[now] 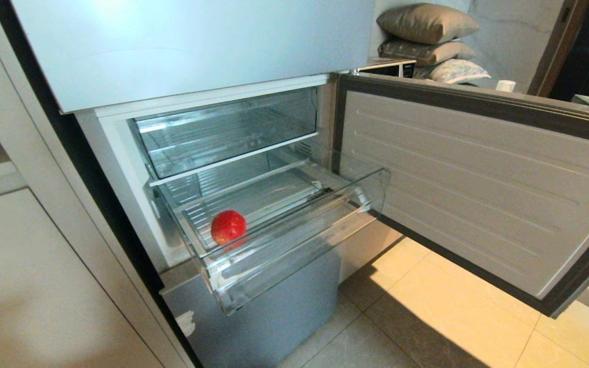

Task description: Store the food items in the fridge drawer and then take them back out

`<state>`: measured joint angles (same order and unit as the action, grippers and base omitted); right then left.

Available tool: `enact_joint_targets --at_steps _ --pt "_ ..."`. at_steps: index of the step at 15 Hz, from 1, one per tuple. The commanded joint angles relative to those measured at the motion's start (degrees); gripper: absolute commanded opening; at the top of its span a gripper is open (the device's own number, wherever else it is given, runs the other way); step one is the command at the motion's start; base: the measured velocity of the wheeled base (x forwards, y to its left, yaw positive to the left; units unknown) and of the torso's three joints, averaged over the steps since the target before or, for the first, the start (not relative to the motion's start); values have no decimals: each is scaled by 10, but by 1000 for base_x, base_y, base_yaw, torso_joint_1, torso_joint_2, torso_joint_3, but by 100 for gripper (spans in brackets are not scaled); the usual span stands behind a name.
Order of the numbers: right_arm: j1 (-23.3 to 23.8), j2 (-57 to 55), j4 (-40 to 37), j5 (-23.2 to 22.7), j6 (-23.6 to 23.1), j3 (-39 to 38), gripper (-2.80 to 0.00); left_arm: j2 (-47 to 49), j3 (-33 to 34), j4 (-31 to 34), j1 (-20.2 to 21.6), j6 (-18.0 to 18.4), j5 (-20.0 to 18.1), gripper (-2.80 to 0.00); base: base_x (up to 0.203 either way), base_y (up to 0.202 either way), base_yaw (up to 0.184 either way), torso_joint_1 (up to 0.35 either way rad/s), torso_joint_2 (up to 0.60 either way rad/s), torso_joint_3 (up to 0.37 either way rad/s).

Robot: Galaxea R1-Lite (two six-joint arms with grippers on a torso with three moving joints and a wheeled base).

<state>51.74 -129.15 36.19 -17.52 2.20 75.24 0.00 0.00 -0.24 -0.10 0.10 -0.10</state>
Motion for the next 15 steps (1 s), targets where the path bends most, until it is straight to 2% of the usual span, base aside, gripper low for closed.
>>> enact_joint_targets --at_steps 1,2,7,10,12,15 --pt "-6 -19 3 -1 1 13 0 0 1 0 0 0 0 -280 0 0 0 0 0 0" --pt "-8 -22 3 -1 2 15 -280 0 1 0 0 0 0 -280 0 0 0 0 0 0" --pt "-22 -24 3 -1 5 17 -280 0 1 0 0 0 0 -280 0 0 0 0 0 0" --pt "-22 27 0 0 7 -1 -280 0 1 0 0 0 0 -280 0 0 0 0 0 0" --pt "-22 93 -1 -1 7 -45 -280 0 1 0 0 0 0 -280 0 0 0 0 0 0" --pt "-22 226 -1 -1 4 -160 -280 0 1 0 0 0 0 -280 0 0 0 0 0 0"
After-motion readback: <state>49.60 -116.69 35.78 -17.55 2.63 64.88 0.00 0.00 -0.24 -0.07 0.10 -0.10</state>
